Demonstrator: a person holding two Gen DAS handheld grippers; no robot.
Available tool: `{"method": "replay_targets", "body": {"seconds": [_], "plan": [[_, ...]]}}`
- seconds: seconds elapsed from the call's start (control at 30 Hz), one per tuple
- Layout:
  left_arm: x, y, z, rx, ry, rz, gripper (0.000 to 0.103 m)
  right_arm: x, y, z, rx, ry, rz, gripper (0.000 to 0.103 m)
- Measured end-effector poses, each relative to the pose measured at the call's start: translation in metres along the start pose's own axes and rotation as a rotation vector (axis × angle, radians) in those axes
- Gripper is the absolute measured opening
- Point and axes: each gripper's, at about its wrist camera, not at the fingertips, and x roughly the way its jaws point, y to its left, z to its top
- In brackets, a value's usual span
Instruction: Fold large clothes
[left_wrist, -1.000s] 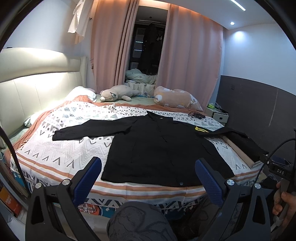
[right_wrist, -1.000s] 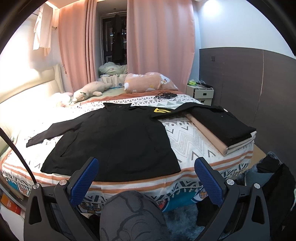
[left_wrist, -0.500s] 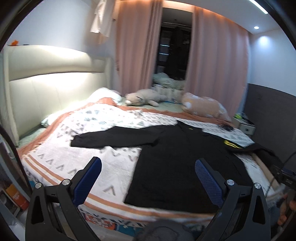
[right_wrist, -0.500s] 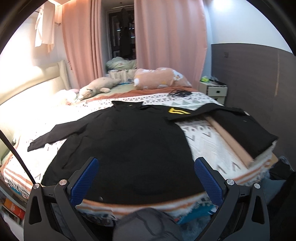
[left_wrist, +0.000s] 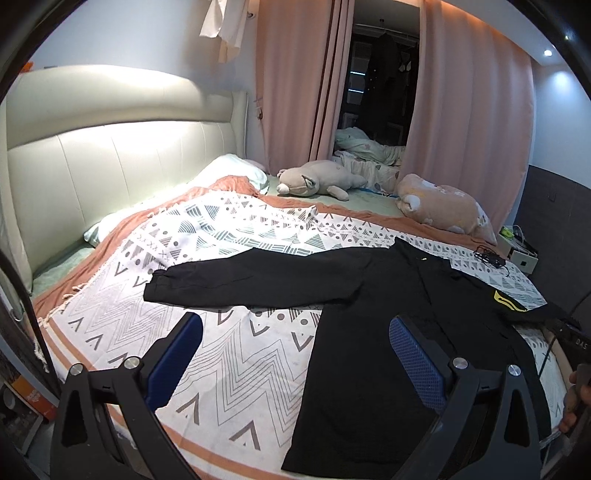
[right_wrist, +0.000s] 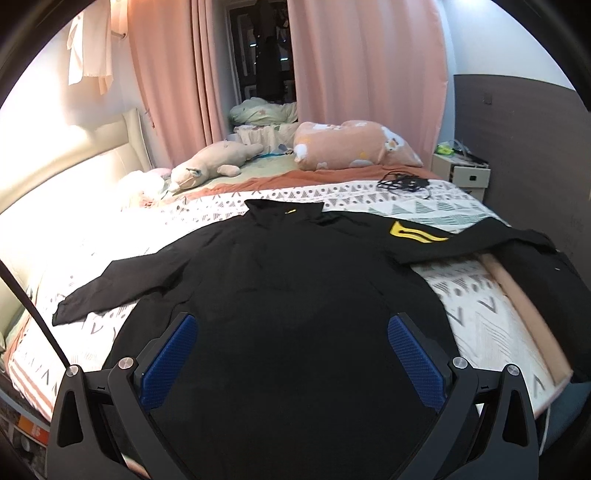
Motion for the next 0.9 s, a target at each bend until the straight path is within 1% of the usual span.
{"method": "replay_targets", "body": {"seconds": [0.13, 0.3, 0.4, 0.5, 0.53, 0.63, 0.73, 0.77, 0.87, 0.9], "plan": [[0.025, 0.014, 0.009, -0.038, 0.015, 0.016, 0.103, 0.034, 0.003, 0.018, -0.006, 0.018, 0.031, 0.103], [0.065, 0.037, 0.015, -0.083, 0.076, 0.024, 0.103, 0.08, 0.007, 0.041, -0.02, 0.037, 0.073, 0.103], [0.089, 0.055, 0.018, -0.124, 0.103, 0.048, 0.103, 0.109, 0.008, 0.055, -0.013, 0.041, 0.096, 0.103], [0.112, 0.074, 0.022, -0.171, 0.126, 0.058, 0.103, 0.139, 0.014, 0.07, -0.046, 0.053, 0.118, 0.103], [0.121, 0.081, 0.023, -0.181, 0.133, 0.076, 0.103, 0.149, 0.016, 0.076, -0.06, 0.055, 0.127, 0.103], [0.146, 0.102, 0.027, -0.212, 0.165, 0.117, 0.1, 0.172, 0.025, 0.088, -0.09, 0.053, 0.144, 0.103], [0.17, 0.124, 0.026, -0.27, 0.205, 0.127, 0.097, 0.197, 0.034, 0.098, -0.114, 0.061, 0.172, 0.103], [0.177, 0.131, 0.026, -0.285, 0.215, 0.14, 0.092, 0.203, 0.036, 0.1, -0.119, 0.065, 0.181, 0.1], [0.207, 0.155, 0.02, -0.337, 0.259, 0.175, 0.09, 0.229, 0.043, 0.106, -0.135, 0.095, 0.207, 0.093], [0.217, 0.165, 0.016, -0.361, 0.278, 0.182, 0.087, 0.237, 0.045, 0.108, -0.14, 0.106, 0.211, 0.092]]}}
